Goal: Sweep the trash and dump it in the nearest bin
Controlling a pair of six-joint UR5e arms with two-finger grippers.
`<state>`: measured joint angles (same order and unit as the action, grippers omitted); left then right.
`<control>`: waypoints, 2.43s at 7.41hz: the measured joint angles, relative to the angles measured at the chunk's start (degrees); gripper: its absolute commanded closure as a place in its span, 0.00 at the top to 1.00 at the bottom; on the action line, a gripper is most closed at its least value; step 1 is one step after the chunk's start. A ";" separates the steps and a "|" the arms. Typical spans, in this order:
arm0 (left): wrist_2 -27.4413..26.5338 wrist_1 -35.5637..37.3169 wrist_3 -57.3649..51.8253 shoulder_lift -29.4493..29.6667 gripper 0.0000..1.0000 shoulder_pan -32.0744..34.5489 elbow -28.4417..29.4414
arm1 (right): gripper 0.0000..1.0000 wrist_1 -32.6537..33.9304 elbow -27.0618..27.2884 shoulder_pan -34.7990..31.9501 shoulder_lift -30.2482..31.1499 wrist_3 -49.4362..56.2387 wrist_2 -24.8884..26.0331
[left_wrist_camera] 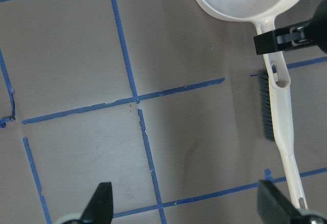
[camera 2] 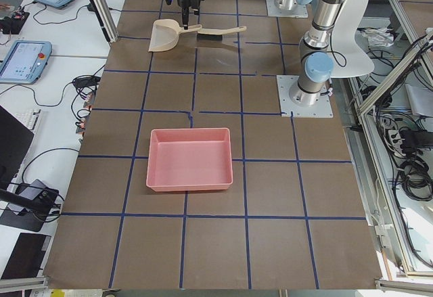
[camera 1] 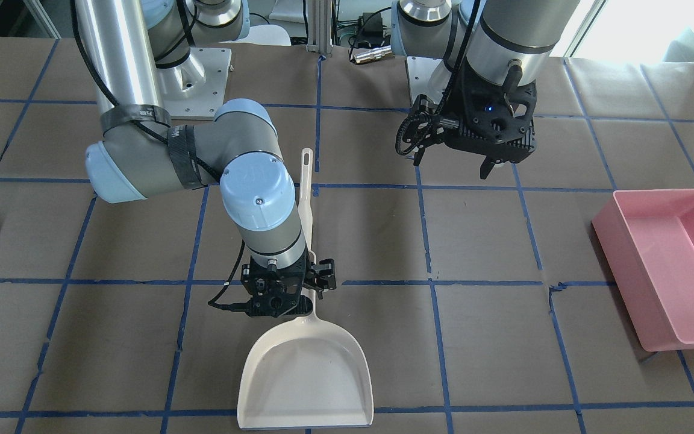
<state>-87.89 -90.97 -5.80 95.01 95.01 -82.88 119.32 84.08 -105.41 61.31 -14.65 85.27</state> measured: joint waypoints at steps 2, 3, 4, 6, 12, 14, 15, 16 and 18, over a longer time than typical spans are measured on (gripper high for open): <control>0.00 0.00 0.00 0.00 1.00 0.00 0.00 | 1.00 -3.81 -0.32 5.52 5.45 3.91 0.29; 0.02 0.00 0.00 0.00 1.00 0.00 0.00 | 1.00 -7.68 -0.15 8.51 8.95 5.87 0.42; 0.02 0.00 0.00 -0.02 1.00 0.00 0.00 | 1.00 -12.47 0.05 10.57 12.85 6.84 0.50; 0.02 0.00 0.00 -0.02 1.00 0.00 -0.02 | 1.00 -22.20 0.53 12.32 20.84 7.49 0.61; 0.00 0.00 0.00 -0.08 1.00 0.04 0.00 | 1.00 -26.69 4.89 13.85 26.27 10.13 2.26; 0.06 0.00 0.00 -0.08 1.00 0.01 0.00 | 1.00 -26.75 4.94 13.97 26.56 10.26 2.23; 0.08 0.00 0.00 -0.09 1.00 0.01 0.00 | 1.00 -26.75 4.98 13.88 26.74 10.34 2.07; 0.07 0.00 0.00 -0.09 1.00 0.00 0.00 | 1.00 -26.60 5.01 13.94 26.70 10.54 1.87; 0.01 0.00 0.00 -0.08 1.00 0.00 0.00 | 1.00 -26.52 5.04 14.71 26.65 11.03 1.59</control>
<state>-87.88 -90.97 -5.80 94.92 95.01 -82.88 92.80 89.12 -90.70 87.97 -3.61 86.86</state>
